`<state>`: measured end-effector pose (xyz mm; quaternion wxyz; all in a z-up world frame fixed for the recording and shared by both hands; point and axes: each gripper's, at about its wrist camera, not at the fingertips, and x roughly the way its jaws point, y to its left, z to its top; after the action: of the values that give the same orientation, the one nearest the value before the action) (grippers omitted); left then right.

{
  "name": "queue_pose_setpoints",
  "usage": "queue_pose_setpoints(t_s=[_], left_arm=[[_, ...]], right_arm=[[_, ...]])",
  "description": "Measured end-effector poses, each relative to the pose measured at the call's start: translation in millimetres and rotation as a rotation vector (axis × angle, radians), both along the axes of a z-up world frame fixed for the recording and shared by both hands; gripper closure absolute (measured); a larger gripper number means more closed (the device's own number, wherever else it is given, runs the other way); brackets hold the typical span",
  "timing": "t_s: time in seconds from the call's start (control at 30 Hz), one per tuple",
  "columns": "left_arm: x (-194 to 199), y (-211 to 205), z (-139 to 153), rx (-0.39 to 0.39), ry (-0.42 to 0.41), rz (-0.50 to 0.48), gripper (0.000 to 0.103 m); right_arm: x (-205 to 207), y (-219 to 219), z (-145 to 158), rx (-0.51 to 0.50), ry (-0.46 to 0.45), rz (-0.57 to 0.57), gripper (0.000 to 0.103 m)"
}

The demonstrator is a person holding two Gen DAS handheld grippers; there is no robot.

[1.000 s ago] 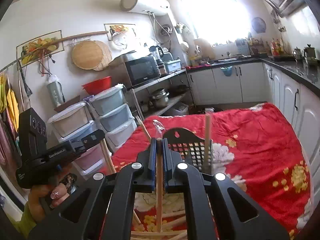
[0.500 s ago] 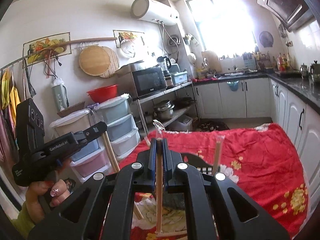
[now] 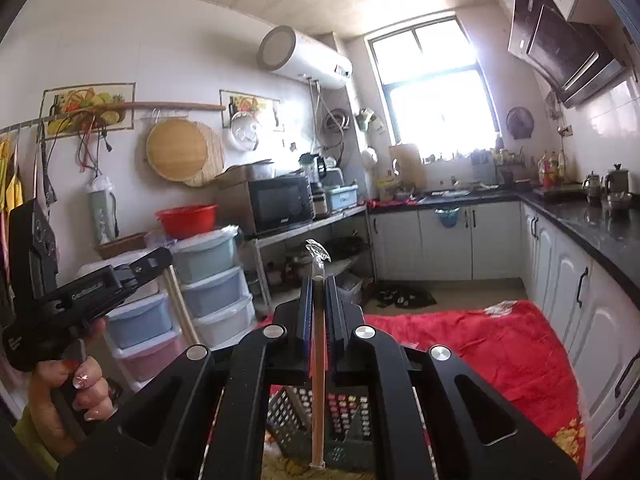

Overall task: Organize utensils
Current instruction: 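Lift the held chopsticks with both tools and carry them above the caddy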

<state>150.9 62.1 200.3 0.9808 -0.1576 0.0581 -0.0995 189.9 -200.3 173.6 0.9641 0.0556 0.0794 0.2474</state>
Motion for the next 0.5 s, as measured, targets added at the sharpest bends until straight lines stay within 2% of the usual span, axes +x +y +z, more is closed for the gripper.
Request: queue_pose_setpoints(t_s=[0.27, 0.5], left_arm=[[11, -1, 10, 0.005, -0.051, 0.059, 0.100], [23, -4, 3, 0.020, -0.092, 0.125, 0.100]], right_arm=[[9, -10, 10, 0.003, -0.080, -0.057, 0.097], [23, -10, 5, -0.004, -0.123, -0.093, 0.097]])
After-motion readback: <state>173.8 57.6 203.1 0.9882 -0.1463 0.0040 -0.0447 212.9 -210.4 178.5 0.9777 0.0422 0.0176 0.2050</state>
